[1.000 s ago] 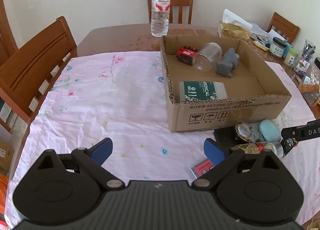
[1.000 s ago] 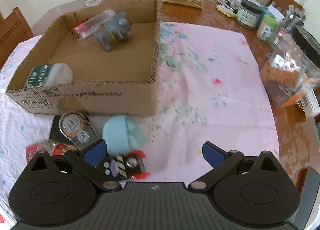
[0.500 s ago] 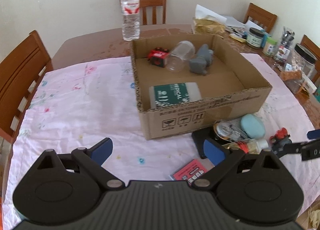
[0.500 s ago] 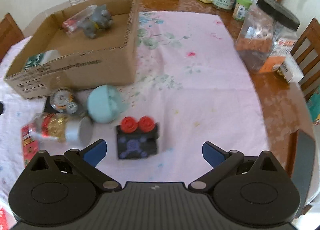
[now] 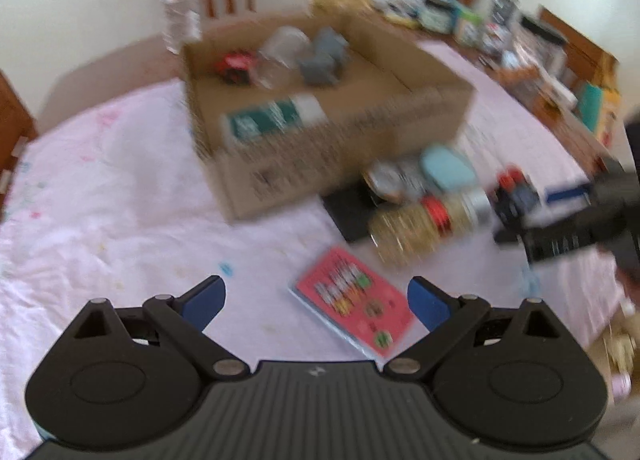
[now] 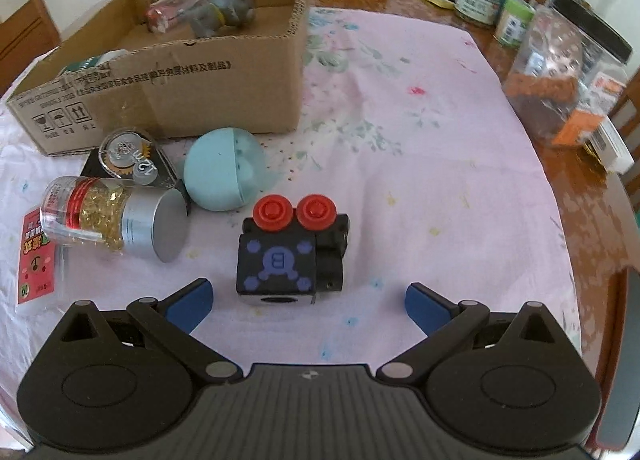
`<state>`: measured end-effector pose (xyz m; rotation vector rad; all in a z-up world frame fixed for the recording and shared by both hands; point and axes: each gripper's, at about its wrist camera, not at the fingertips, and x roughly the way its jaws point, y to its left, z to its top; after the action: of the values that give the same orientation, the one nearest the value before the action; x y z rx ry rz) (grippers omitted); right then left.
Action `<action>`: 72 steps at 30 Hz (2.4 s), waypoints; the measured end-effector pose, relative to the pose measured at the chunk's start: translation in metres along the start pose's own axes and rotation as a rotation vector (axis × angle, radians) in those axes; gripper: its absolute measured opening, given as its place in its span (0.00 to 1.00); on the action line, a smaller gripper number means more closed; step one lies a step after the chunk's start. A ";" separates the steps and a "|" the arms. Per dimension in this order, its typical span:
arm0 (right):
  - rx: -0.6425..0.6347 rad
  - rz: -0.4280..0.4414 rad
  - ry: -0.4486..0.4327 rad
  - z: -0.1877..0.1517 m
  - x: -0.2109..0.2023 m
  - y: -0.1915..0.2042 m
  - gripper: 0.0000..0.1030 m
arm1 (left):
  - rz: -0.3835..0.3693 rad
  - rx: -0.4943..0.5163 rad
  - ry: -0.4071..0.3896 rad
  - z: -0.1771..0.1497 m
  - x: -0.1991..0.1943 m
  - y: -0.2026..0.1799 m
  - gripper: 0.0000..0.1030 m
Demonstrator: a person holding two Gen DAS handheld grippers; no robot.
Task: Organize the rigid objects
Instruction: 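Move the left tool to the pink card package while the right tool approaches the black red-button block, then grasp the pink card with the left gripper while the right gripper grasps the black block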
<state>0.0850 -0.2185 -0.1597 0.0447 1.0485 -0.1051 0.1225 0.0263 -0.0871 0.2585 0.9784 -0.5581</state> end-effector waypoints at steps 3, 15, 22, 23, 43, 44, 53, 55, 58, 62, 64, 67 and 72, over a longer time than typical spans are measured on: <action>-0.011 0.006 -0.007 0.000 0.001 -0.001 1.00 | -0.030 0.049 0.058 -0.012 0.014 -0.005 0.95; -0.016 0.008 -0.030 -0.003 -0.002 -0.001 1.00 | -0.036 0.195 0.093 -0.006 0.037 -0.007 1.00; -0.014 0.007 -0.040 -0.004 -0.002 0.000 1.00 | -0.089 0.220 0.067 0.007 0.051 -0.003 1.00; -0.014 0.007 -0.041 -0.005 -0.002 0.000 1.00 | -0.092 0.224 0.063 0.009 0.053 -0.003 1.00; 0.022 -0.016 -0.070 -0.010 -0.004 0.002 1.00 | 0.049 -0.044 0.084 -0.018 0.025 0.006 0.86; 0.019 -0.014 -0.072 -0.009 -0.003 0.001 1.00 | 0.054 -0.056 0.081 -0.019 0.025 0.006 0.86; -0.021 0.010 -0.069 0.010 0.008 0.005 1.00 | 0.090 -0.084 0.073 -0.017 0.029 0.002 0.89; -0.029 0.015 -0.065 0.009 0.008 0.005 1.00 | 0.092 -0.087 0.073 -0.018 0.030 0.001 0.90; -0.035 0.017 -0.072 0.008 0.007 0.005 1.00 | 0.095 -0.091 0.075 -0.017 0.031 0.000 0.92; -0.036 0.018 -0.072 0.007 0.007 0.005 1.00 | 0.102 -0.102 0.078 -0.017 0.032 0.000 0.93; -0.042 0.023 -0.070 0.008 0.006 0.005 0.96 | 0.107 -0.108 0.079 -0.017 0.032 0.001 0.95; -0.062 0.036 -0.072 0.008 0.002 0.009 0.85 | 0.112 -0.116 0.082 -0.017 0.032 0.002 0.95; -0.068 0.039 -0.068 0.011 -0.003 0.013 0.72 | 0.110 -0.114 0.086 -0.016 0.033 0.002 0.95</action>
<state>0.0939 -0.2061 -0.1517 0.0000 0.9818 -0.0350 0.1264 0.0242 -0.1238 0.2344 1.0684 -0.3915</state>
